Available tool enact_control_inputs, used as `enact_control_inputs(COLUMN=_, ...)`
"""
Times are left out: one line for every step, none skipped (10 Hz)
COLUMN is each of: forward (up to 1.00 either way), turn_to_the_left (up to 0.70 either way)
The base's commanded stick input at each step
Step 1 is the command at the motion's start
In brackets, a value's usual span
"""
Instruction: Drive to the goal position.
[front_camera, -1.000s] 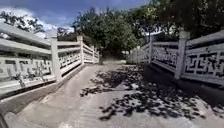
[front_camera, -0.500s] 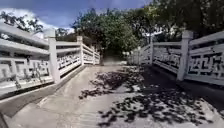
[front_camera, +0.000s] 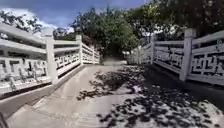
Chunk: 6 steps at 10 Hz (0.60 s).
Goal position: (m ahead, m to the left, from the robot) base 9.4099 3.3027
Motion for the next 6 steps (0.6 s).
enact_control_inputs(forward=0.45, turn_to_the_left=0.00)
enact_control_inputs(forward=0.45, turn_to_the_left=0.00)
enact_control_inputs(forward=0.45, turn_to_the_left=0.00)
enact_control_inputs(forward=0.45, turn_to_the_left=0.00)
enact_control_inputs(forward=0.45, turn_to_the_left=0.00)
enact_control_inputs(forward=0.45, turn_to_the_left=0.00)
